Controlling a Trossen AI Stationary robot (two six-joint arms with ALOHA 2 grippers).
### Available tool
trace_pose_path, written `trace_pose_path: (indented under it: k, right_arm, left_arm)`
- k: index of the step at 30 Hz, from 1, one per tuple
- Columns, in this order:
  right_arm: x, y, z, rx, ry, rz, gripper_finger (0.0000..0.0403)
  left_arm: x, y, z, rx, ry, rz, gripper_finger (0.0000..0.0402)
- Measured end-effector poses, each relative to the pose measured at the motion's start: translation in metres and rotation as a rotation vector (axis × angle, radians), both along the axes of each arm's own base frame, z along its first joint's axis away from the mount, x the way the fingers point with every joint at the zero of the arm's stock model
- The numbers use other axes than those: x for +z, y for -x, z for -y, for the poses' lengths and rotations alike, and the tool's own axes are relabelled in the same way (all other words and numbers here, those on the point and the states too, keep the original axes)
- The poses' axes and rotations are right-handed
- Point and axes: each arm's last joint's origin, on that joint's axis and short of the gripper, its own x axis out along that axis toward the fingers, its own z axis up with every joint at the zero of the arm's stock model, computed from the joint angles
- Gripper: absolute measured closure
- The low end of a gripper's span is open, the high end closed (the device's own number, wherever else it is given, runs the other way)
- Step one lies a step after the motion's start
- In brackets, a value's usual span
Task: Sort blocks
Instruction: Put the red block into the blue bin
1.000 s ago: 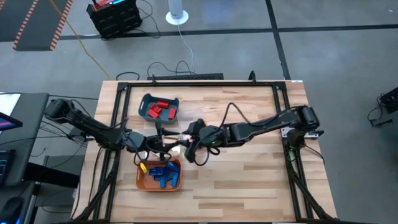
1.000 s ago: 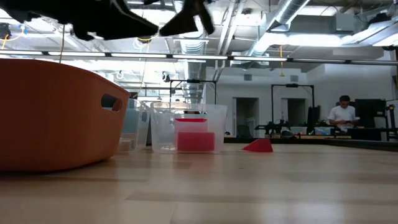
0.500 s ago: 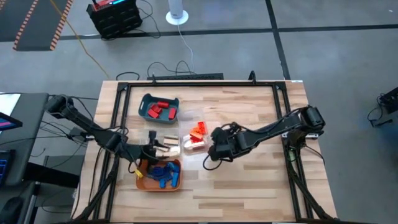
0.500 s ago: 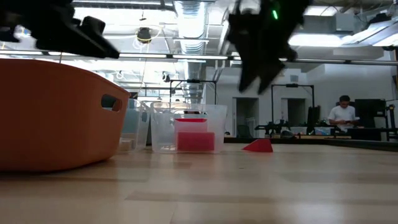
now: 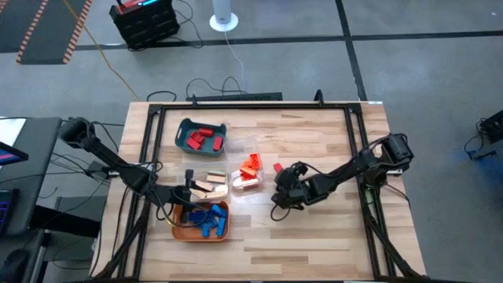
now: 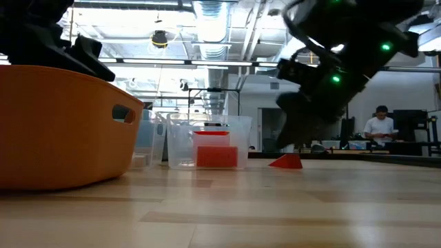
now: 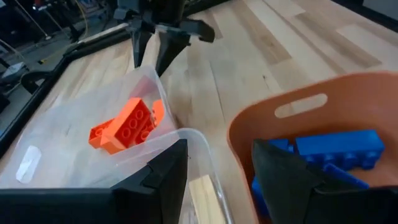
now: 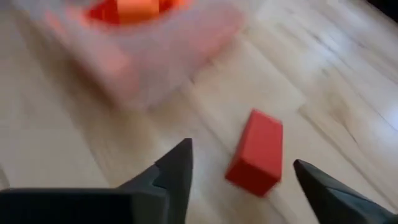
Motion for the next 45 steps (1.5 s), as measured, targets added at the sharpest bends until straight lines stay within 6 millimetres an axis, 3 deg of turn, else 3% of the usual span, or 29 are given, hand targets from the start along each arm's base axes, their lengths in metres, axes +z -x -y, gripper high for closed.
trace_pose_path:
  k: [9, 17, 23, 26, 40, 45]
  right_arm:
    - [-0.01, 0.003, 0.015, -0.032, 0.006, 0.035, 0.0107]
    - [-0.04, -0.003, 0.019, -0.009, 0.063, 0.068, 0.0094]
    - [-0.061, -0.005, 0.011, -0.015, 0.15, 0.059, 0.0133]
    - [-0.063, -0.004, 0.008, -0.021, 0.146, 0.064, 0.0165]
    - [-0.063, -0.001, 0.004, 0.085, 0.152, -0.036, 0.0386]
    - [-0.049, 0.002, 0.005, 0.143, 0.176, -0.075, 0.0395]
  left_arm:
    - [-0.002, 0.002, -0.001, -0.006, -0.02, -0.008, 0.0228]
    - [-0.002, 0.002, -0.001, -0.009, -0.029, -0.01, 0.0228]
    - [-0.003, 0.003, -0.002, -0.01, -0.037, -0.02, 0.0228]
    - [-0.004, 0.003, -0.002, -0.01, -0.043, -0.028, 0.0228]
    - [-0.003, 0.003, -0.003, -0.001, -0.079, -0.024, 0.0228]
    - [-0.003, 0.003, -0.003, 0.001, -0.076, -0.023, 0.0228]
